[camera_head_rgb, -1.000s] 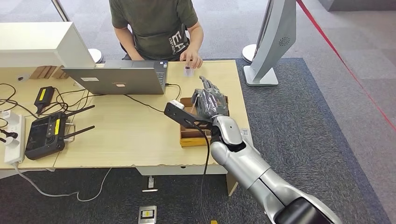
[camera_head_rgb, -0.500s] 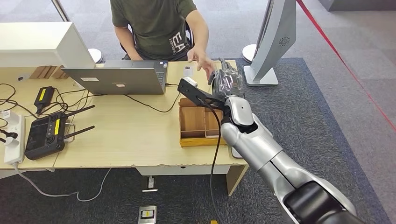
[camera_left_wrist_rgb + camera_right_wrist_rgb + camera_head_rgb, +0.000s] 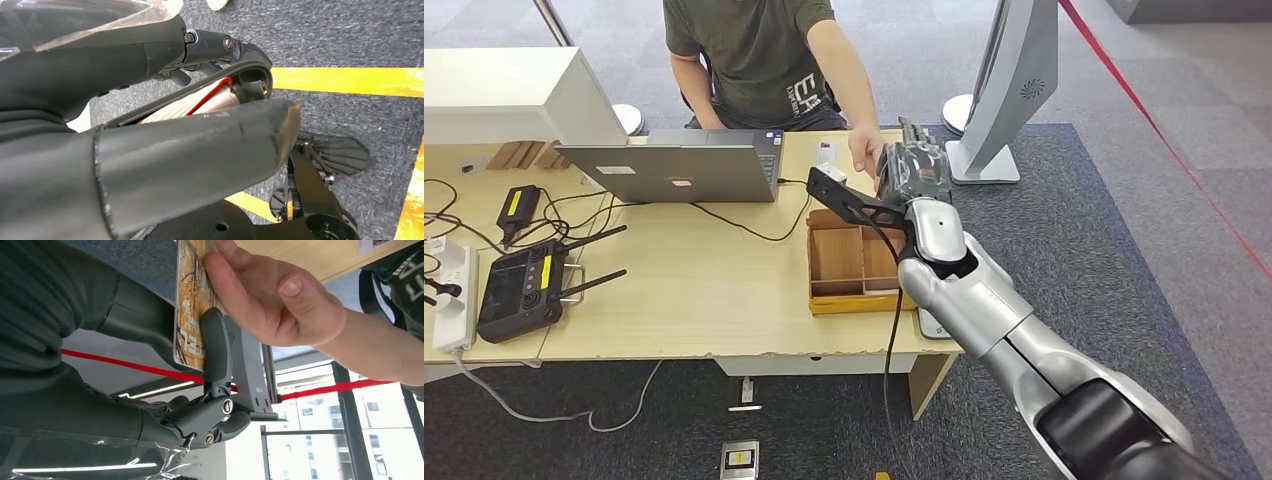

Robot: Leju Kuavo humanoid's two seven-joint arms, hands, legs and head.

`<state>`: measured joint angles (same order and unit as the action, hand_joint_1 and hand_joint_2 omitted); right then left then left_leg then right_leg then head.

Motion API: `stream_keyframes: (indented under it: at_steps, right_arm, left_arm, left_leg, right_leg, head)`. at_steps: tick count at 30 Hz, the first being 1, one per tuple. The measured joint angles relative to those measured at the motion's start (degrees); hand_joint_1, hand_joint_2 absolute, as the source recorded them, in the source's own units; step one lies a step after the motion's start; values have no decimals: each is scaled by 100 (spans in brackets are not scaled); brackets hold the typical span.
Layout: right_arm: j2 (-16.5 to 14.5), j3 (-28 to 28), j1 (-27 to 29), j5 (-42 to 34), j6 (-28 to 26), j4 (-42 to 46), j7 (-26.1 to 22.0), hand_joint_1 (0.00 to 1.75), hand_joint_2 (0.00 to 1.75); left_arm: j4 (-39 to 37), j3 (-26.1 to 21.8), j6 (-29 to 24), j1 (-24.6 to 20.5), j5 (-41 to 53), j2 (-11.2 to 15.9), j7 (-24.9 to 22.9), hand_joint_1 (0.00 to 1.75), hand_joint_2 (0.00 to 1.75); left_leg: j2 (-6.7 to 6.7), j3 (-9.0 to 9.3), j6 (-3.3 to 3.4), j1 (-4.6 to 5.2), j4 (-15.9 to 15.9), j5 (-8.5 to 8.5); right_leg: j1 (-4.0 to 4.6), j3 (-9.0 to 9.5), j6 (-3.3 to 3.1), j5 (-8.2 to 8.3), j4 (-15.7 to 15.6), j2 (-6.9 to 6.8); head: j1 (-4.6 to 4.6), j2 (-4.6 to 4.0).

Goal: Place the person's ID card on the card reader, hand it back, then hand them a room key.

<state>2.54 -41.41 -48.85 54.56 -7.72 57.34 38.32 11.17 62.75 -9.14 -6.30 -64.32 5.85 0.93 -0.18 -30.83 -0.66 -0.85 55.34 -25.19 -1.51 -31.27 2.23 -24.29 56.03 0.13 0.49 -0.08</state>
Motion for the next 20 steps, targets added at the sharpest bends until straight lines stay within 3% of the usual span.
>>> stream_keyframes:
  at_steps: [8, 9, 12, 13, 20]
  right_arm:
    - [-254, -128, -2, 75, -97, -149, -177, 175, 175]
    - [-278, -139, -2, 88, -102, -171, -190, 131, 175]
    - [-332, -177, 2, 207, -169, -230, -168, 0, 44]
    - [-340, -191, 4, 268, -205, -246, -155, 0, 0]
    - [-276, -213, 19, 389, -133, -283, -135, 0, 0]
  left_arm:
    - [0, 0, -58, 1, -141, -70, -78, 0, 0]
    - [0, 0, -65, 2, -156, -76, -89, 0, 0]
    - [0, 0, -84, 2, -180, -86, -97, 0, 0]
    - [0, 0, -87, 2, -179, -87, -97, 0, 0]
    - [0, 0, -44, 5, -121, -85, -150, 0, 0]
  left_leg:
    - [0, -1, 0, -1, -1, 0]
    - [0, -1, 0, 0, -1, 0]
    - [0, -1, 0, 0, 0, 0]
    - [0, -1, 0, 0, 0, 0]
    - [0, 0, 0, 0, 0, 0]
  right_leg:
    - [0, 0, 0, -1, 0, 0]
    - [0, 0, 0, -1, 0, 0]
    - [0, 0, 0, 0, -1, 0]
    - [0, -1, 0, 0, -1, 0]
    - [0, -1, 0, 0, -1, 0]
  head:
    - [0, -1]
    - [0, -1]
    - [1, -1]
    - [0, -1]
    - [0, 0]
